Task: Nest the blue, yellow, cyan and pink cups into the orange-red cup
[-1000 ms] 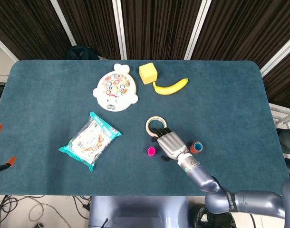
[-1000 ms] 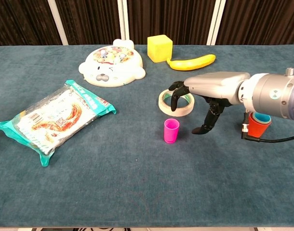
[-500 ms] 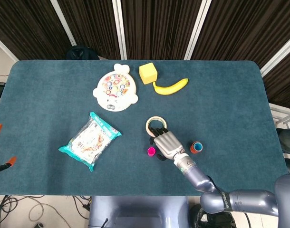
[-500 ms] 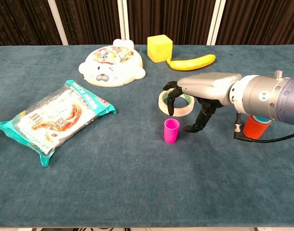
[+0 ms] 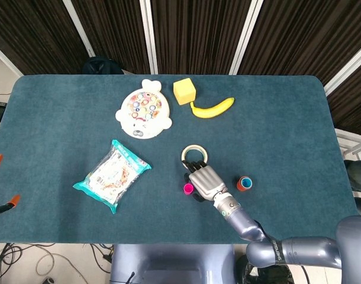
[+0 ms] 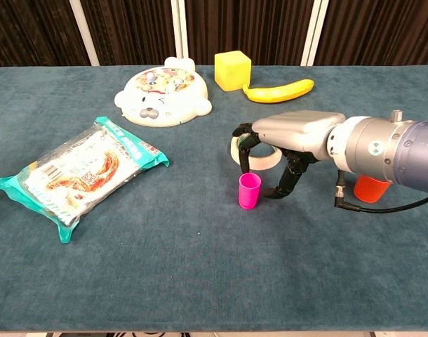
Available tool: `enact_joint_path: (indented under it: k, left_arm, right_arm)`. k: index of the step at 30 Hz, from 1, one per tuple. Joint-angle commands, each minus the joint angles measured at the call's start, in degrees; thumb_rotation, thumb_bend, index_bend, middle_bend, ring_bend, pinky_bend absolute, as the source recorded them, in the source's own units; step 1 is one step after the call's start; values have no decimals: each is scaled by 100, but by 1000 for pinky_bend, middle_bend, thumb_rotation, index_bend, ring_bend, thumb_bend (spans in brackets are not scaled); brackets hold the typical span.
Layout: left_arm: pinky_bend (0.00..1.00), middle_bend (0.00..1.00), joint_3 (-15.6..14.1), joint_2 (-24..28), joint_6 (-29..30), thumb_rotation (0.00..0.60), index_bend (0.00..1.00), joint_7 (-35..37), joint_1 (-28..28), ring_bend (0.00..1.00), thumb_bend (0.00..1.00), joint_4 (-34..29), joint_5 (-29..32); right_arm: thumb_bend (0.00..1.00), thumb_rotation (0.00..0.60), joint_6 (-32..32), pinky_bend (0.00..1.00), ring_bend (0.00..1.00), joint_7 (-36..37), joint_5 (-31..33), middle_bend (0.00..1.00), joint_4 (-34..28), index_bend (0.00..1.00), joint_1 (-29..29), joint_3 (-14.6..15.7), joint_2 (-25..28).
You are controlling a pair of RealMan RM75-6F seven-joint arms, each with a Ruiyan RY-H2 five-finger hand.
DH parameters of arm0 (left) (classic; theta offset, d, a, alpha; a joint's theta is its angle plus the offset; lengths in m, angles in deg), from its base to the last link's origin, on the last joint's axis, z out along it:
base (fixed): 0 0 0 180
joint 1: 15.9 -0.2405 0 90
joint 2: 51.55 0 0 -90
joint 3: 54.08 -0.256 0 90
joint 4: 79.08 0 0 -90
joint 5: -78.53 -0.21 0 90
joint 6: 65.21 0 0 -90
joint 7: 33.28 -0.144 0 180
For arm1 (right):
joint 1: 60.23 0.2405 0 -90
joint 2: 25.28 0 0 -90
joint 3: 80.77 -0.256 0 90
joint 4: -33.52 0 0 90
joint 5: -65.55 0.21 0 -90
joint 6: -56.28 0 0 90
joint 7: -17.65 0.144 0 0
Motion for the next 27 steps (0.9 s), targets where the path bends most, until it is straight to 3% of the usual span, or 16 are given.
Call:
enact_joint_path:
  k: [1,23,27]
  left_arm:
    - [0,19,-1,1,5,600,63,4,-1,0,127,-3,-7]
    - [0,19,18,16,8,600,63,38,-5,0,127,5,24]
    - [0,19,23,17,12,600,63,45,-6,0,127,9,28]
  right_arm:
    - [396,600,25,137,116,-3,16,27,24,418,12,-11,-32]
    - [424,600,81,139,122,-101,145,27,60,453,122,-2,-165]
    - [454,600,120,212,131,-92,161,27,60,485,124,-17,-187]
